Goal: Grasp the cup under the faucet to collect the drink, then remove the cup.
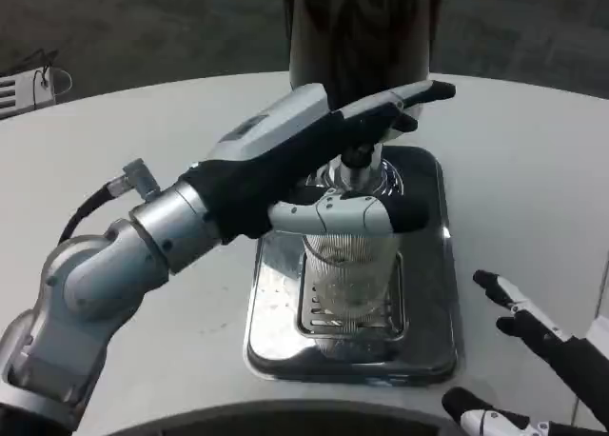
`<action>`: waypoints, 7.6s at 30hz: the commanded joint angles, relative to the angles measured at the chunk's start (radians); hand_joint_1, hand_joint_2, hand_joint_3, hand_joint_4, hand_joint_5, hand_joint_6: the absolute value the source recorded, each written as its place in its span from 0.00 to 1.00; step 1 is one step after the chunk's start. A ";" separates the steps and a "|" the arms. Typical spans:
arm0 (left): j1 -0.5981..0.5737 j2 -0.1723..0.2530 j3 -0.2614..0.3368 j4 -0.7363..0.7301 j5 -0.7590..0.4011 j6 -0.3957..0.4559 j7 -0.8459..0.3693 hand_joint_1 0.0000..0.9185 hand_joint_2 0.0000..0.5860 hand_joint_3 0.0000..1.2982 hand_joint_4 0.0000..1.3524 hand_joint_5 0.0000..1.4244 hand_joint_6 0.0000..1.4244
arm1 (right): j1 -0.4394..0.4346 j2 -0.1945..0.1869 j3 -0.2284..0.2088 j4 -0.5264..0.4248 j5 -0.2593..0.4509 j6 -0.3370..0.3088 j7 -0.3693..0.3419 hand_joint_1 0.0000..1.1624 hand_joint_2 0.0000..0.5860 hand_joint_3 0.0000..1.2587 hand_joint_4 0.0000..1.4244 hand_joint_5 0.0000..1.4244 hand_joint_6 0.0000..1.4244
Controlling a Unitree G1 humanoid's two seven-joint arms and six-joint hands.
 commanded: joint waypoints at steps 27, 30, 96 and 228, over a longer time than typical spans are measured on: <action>0.034 0.016 -0.021 -0.005 0.036 0.001 -0.014 0.00 0.06 0.08 0.04 0.11 0.14 | -0.073 0.012 0.099 0.275 0.144 -0.068 -0.385 0.67 0.37 0.00 0.00 0.00 0.00; 0.036 0.018 -0.019 -0.010 0.035 0.004 -0.015 0.00 0.06 0.08 0.04 0.12 0.13 | -0.088 0.013 0.110 0.294 0.153 -0.069 -0.399 0.68 0.37 0.00 0.00 0.00 0.00; 0.083 0.076 0.000 -0.147 0.014 0.055 -0.035 0.00 0.04 0.09 0.05 0.11 0.14 | -0.387 0.049 0.213 0.603 0.227 -0.058 -0.540 0.68 0.38 0.00 0.00 0.00 0.00; 0.858 0.172 0.287 -0.604 0.129 0.246 0.090 0.00 0.13 0.05 0.00 0.06 0.11 | -0.602 0.123 0.286 0.930 0.287 -0.255 -0.634 0.72 0.36 0.00 0.00 0.00 0.01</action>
